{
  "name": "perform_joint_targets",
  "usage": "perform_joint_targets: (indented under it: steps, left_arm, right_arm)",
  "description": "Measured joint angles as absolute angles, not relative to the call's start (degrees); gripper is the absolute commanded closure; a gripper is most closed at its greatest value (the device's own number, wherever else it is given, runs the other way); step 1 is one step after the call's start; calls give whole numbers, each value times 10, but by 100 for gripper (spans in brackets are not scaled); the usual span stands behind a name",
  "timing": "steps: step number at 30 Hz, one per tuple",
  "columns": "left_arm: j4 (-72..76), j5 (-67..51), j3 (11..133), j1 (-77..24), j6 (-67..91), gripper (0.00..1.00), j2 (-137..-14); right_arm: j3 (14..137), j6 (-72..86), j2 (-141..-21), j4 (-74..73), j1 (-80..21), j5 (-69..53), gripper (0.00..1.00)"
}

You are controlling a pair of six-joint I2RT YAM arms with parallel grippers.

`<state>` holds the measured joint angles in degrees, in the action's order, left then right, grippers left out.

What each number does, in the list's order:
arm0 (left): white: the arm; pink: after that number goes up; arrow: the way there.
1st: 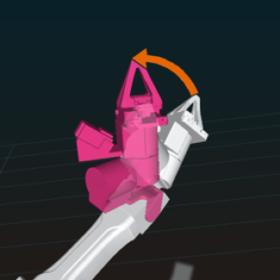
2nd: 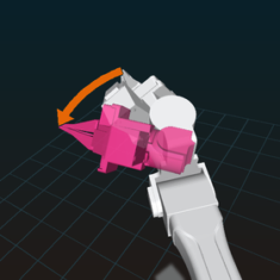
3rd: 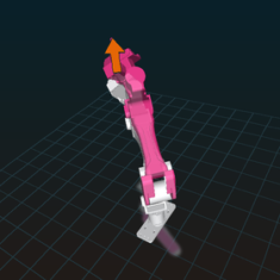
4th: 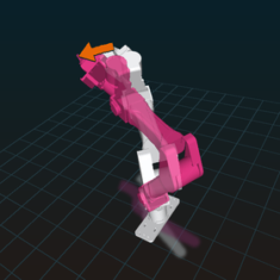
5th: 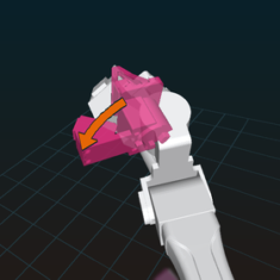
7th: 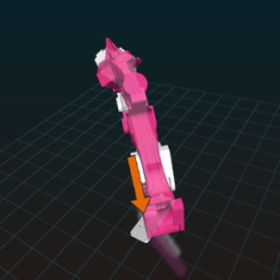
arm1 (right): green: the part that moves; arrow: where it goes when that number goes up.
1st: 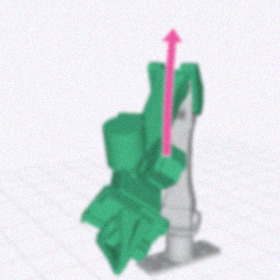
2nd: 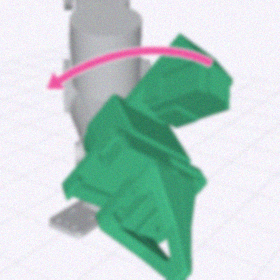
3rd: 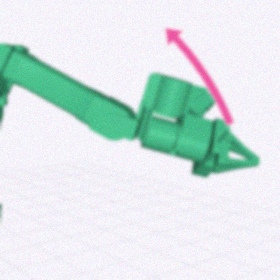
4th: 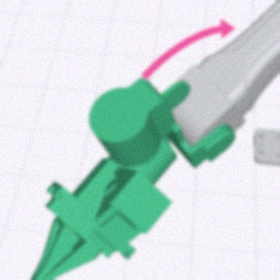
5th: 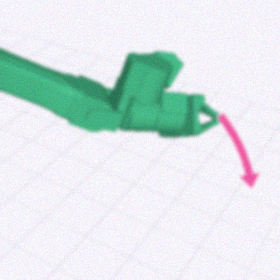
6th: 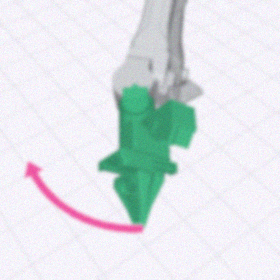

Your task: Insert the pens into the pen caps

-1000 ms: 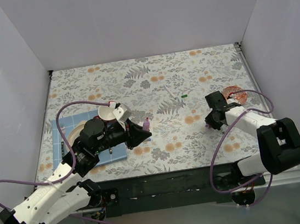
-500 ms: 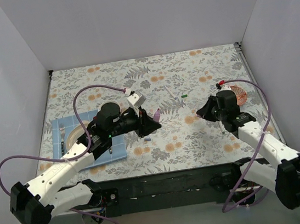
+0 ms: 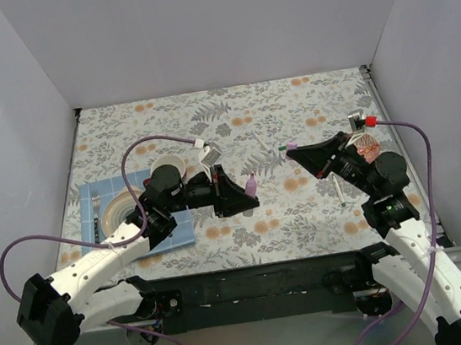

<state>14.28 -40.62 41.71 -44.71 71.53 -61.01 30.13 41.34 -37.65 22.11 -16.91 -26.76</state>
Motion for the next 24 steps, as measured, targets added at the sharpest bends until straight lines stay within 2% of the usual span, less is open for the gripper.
perform_joint_targets:
  steps: [8,24]
  left_arm:
    - [289,-470,427,-448,787,100,-699]
    - [352,-489,486,-461,809,100,-801]
  right_arm:
    - [286,471,-357,292,-169,-301,99]
    - [232,558,-387,407,-169,-305,99]
